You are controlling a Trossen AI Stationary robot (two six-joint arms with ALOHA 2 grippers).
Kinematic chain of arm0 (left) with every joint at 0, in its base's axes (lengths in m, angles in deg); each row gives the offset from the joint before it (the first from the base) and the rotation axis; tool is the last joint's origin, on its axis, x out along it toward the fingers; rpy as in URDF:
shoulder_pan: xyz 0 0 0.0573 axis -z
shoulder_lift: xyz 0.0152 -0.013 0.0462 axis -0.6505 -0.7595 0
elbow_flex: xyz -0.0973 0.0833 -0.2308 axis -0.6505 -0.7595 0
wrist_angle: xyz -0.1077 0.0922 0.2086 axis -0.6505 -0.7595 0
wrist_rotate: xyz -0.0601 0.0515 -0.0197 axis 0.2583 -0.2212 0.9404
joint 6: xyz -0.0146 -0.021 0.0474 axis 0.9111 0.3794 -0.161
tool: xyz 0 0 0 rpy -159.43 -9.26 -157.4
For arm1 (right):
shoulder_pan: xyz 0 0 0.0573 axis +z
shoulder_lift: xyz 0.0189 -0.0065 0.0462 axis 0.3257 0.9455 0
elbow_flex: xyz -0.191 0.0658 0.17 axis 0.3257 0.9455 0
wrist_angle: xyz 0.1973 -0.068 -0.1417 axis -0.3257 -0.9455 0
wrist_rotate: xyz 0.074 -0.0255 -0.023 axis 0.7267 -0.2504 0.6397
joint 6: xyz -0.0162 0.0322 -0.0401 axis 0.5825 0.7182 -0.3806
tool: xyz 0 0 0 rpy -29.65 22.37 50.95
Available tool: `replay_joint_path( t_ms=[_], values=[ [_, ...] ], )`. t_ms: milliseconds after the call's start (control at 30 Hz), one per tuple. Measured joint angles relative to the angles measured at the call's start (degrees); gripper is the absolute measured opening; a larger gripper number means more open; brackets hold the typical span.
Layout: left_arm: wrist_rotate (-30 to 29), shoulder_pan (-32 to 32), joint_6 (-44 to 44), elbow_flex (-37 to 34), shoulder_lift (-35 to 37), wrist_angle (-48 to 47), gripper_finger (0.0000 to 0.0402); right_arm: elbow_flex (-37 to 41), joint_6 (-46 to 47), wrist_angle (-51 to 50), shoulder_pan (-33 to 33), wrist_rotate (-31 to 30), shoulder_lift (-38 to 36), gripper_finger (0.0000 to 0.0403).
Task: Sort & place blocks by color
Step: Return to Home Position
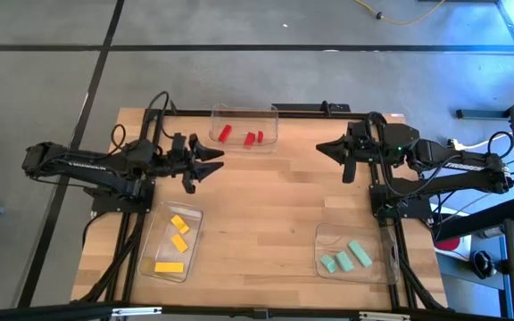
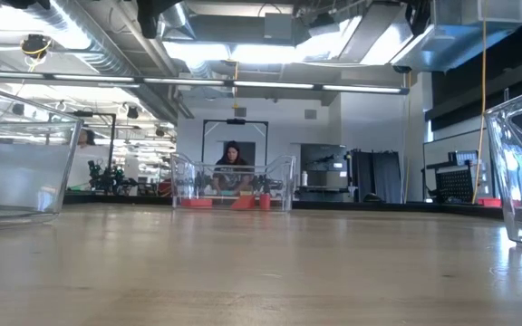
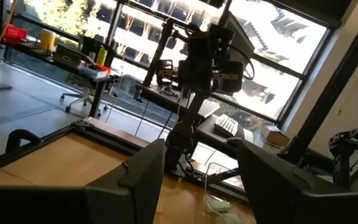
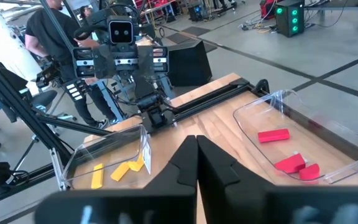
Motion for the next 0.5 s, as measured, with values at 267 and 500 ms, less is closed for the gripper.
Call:
replay_joint_path(
  t_ms=[267, 500],
  values=[
    [3.29, -0.4, 0.34, -0.02, 1.06, -4.13, 0.004, 0.0, -0.06, -0.07, 0.0, 0.03, 0.0, 0.0],
    [3.7, -3.15, -0.69, -0.02, 5.17, -9.49, 0.0002, 0.02, 0.44, -0.11, 0.0, 0.13, 0.0, 0.0]
  ],
)
